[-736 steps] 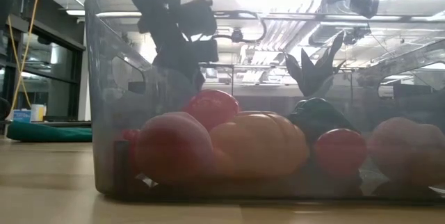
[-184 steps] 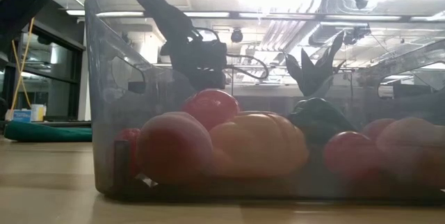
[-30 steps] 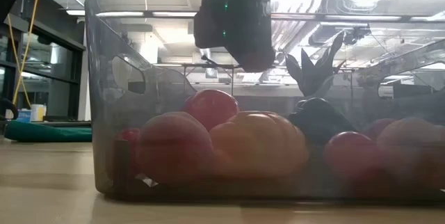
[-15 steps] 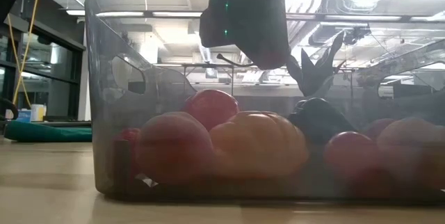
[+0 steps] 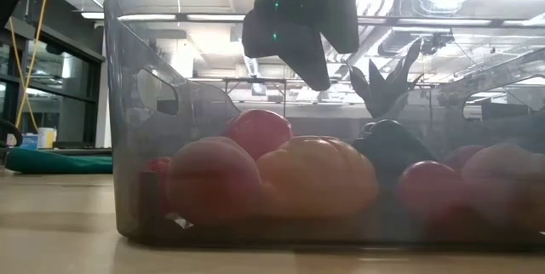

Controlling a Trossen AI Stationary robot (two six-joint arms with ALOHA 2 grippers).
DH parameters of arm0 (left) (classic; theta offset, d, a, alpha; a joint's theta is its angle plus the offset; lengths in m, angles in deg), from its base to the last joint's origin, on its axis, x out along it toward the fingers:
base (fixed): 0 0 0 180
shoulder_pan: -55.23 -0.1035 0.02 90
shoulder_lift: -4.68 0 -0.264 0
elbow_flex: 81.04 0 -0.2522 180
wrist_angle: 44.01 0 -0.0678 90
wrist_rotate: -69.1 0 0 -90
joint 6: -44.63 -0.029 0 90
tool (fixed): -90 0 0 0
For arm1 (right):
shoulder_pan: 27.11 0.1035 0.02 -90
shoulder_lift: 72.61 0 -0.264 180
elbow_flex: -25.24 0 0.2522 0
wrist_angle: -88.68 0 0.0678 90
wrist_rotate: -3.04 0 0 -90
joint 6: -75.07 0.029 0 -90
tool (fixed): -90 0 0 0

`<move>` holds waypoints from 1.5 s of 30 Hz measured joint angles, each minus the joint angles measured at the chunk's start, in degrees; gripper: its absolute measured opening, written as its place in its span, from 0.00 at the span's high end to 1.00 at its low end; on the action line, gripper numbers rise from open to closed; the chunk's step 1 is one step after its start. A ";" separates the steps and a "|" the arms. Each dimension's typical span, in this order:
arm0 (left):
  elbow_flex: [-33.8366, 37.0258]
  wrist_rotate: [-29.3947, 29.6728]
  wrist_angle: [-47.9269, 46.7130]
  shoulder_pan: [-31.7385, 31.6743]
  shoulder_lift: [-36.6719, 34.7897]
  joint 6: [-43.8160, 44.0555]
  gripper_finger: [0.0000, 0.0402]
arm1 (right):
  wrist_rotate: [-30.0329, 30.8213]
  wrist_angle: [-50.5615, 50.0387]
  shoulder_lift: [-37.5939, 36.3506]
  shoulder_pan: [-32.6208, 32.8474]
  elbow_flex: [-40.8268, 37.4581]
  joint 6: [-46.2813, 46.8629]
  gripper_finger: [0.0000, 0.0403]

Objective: Pick and placing Produce into tupperware
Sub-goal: Put the red cherry into the black bin

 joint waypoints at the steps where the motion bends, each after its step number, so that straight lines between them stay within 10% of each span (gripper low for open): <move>1: 0.00 0.00 -0.36 0.00 -0.13 0.02 0.52 | 0.00 0.00 0.00 0.01 0.00 -0.21 0.61; 45: 0.00 -1.13 -26.73 -20.14 -6.08 -33.44 0.67 | 1.94 -0.02 -0.04 0.01 0.00 -0.85 0.61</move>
